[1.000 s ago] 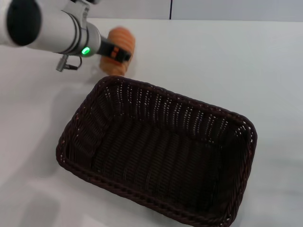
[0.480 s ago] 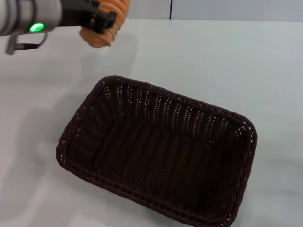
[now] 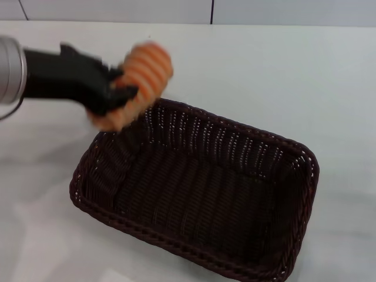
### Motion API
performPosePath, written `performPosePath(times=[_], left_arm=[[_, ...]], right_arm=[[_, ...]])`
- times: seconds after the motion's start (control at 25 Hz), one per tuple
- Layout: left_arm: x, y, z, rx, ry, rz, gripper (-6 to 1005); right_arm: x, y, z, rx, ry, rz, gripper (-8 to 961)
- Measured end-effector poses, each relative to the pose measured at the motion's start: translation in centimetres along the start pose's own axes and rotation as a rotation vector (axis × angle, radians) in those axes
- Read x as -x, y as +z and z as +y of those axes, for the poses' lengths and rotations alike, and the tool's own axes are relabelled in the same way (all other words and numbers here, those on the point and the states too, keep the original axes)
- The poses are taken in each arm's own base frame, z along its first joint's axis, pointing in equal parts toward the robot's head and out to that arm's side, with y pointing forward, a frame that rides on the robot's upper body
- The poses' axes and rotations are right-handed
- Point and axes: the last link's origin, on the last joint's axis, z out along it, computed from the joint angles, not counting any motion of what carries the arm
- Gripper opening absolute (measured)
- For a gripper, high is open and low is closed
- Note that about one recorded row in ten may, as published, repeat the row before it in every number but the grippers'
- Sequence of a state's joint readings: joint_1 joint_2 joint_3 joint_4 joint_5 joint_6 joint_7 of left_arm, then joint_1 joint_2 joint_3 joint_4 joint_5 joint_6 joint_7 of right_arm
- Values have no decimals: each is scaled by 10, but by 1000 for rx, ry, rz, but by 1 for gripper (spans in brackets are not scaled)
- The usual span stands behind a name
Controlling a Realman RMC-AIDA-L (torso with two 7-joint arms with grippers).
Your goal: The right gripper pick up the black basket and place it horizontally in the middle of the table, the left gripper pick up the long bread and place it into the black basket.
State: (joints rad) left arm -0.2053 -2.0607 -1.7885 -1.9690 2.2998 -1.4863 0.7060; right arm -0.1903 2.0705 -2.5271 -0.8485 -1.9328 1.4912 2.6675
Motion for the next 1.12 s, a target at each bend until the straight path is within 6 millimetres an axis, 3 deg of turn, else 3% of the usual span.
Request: performPosePath(times=[0.28,0.48,0.84,1.0,1.08,1.12], left_arm=[[18,15,19,247,63,-154,329],[18,20,18,261,74,-162,282],[2,31,5,194,100,-94,663],[-13,33,-23,14,95,47,838],[-17,34,-48,-195,119,181,838],[-17,34,-48,-195,119,181,837]], right_arm=[[1,5,3,12,4,-10,824],[1,5,3,15,4,-11,824],[1,5,4,18,4,-12,824],[2,5,4,19,6,-13,823],[2,7,7,26,10,-17,823],[2,7,7,26,10,-17,823]])
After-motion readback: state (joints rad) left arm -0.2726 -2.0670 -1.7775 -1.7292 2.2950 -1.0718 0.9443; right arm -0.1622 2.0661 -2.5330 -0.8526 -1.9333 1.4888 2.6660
